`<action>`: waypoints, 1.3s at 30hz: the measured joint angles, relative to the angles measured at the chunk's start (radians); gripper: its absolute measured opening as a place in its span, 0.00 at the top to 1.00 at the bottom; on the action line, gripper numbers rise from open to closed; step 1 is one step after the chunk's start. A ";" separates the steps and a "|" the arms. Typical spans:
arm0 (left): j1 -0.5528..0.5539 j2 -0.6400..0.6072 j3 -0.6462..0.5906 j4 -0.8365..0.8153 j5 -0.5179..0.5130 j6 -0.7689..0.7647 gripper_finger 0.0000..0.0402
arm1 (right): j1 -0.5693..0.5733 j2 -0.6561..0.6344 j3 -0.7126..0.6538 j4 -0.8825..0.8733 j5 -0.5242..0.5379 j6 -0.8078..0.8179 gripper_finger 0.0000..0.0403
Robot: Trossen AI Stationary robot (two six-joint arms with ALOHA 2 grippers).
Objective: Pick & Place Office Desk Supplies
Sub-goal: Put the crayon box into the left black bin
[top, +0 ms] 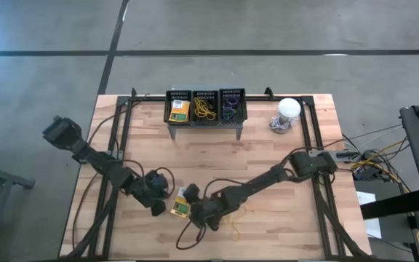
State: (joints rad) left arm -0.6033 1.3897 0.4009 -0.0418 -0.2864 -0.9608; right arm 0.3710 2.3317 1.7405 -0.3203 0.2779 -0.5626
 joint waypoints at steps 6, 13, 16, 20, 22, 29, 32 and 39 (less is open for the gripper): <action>0.000 0.039 -0.046 0.161 -0.017 0.025 0.99 | -0.010 0.025 0.001 0.033 0.075 -0.102 0.27; 0.001 0.098 -0.061 0.280 -0.036 0.051 0.99 | -0.027 0.052 0.003 0.086 0.086 -0.163 0.31; 0.002 0.102 -0.062 0.298 -0.035 0.051 0.99 | -0.028 0.055 0.001 0.114 0.096 -0.153 0.32; 0.002 0.103 -0.063 0.304 -0.035 0.052 0.99 | -0.028 0.051 -0.001 0.138 0.125 -0.141 0.33; 0.002 0.103 -0.063 0.305 -0.035 0.049 0.99 | -0.024 0.042 -0.002 0.133 0.140 -0.109 0.34; 0.002 0.104 -0.065 0.318 -0.032 0.048 0.99 | -0.021 0.011 -0.002 0.147 0.147 -0.023 0.36; 0.002 0.105 -0.066 0.333 -0.032 0.052 0.99 | -0.022 0.011 -0.002 0.143 0.147 -0.016 0.36; 0.002 0.106 -0.067 0.350 -0.032 0.067 0.99 | -0.021 0.011 -0.002 0.143 0.147 -0.039 0.40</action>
State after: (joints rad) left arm -0.6014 1.4958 0.3342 0.3085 -0.3183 -0.8935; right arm 0.3496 2.3425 1.7389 -0.1772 0.4245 -0.6019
